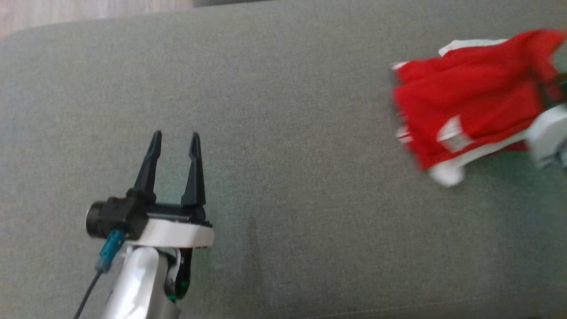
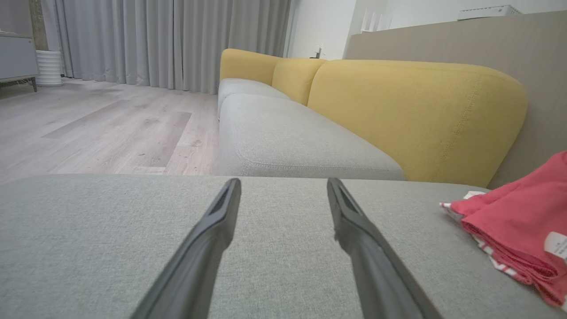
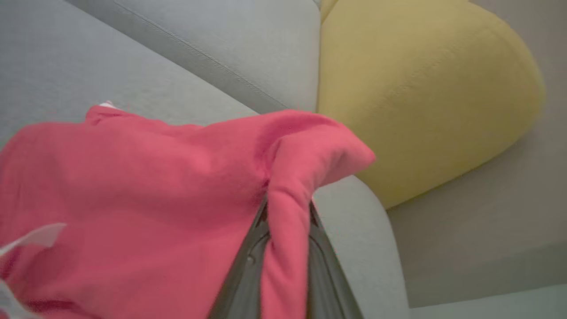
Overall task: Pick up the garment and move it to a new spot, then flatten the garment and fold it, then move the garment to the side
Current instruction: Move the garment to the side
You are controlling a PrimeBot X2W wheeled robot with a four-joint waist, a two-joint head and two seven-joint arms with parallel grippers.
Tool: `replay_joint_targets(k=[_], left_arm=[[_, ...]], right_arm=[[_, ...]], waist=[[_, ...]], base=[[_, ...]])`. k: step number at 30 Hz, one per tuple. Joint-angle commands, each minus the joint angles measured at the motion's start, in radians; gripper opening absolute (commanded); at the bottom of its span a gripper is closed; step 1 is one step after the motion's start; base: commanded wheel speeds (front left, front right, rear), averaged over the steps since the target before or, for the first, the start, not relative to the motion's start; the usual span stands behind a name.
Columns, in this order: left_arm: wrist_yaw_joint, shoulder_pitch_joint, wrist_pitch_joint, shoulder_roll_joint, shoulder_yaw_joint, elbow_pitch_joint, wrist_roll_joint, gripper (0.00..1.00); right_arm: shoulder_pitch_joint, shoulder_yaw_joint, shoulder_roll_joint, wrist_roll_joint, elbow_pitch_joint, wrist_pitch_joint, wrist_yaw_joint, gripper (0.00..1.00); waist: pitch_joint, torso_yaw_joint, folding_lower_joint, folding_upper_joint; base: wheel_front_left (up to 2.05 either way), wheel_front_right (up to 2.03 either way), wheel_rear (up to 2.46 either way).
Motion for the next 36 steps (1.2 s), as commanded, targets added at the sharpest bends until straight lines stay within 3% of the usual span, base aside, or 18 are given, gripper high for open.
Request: replay_joint_targets(k=[1,5,9,19,20,21,30,36], left_arm=[[-0.005,-0.035,-0.005,0.005,0.032,-0.034,0.004,1.0],[-0.012,-0.05,-0.005,0.005,0.031,-0.03,0.003,1.0],[-0.018,-0.058,-0.005,0.005,0.041,-0.024,0.007,1.0],[-0.031,-0.046,-0.005,0.005,0.084,-0.017,0.019,1.0],[-0.031,-0.045,-0.005,0.005,0.086,-0.017,0.019,1.0],[-0.03,-0.044,-0.005,0.005,0.087,-0.016,0.019,1.0],[-0.022,-0.025,-0.005,0.004,0.089,-0.015,0.014,1.0],[-0.007,0.008,-0.005,0.004,0.089,-0.024,0.008,1.0]], right_arm=[[-0.037,-0.004,-0.033,0.005,-0.029,0.0,-0.001,0.0],[-0.07,-0.063,-0.094,0.005,0.025,0.003,-0.001,0.0],[-0.092,-0.122,-0.114,-0.016,0.081,-0.009,-0.001,0.0],[-0.11,-0.207,-0.073,-0.052,0.142,-0.045,-0.001,0.02],[-0.109,-0.213,-0.063,-0.056,0.143,-0.044,-0.001,0.37],[-0.108,-0.22,-0.055,-0.062,0.144,-0.042,-0.001,1.0],[-0.107,-0.219,0.047,-0.06,0.059,-0.096,-0.001,1.0],[-0.066,-0.168,0.208,0.027,-0.072,-0.151,-0.001,1.0]], waist=[[0.011,0.001,-0.0001,0.0],[0.038,0.014,-0.0001,0.0],[0.056,0.029,-0.0001,0.0],[0.055,0.034,-0.0001,0.0],[0.053,0.033,-0.0001,0.0],[0.051,0.032,-0.0001,0.0],[0.001,0.027,-0.0001,0.0],[-0.076,0.025,-0.0001,0.0]], base=[[0.0,0.0,0.0],[0.0,0.0,0.0],[0.0,0.0,0.0],[0.0,0.0,0.0],[0.0,0.0,0.0],[0.0,0.0,0.0],[0.0,0.0,0.0],[0.0,0.0,0.0]])
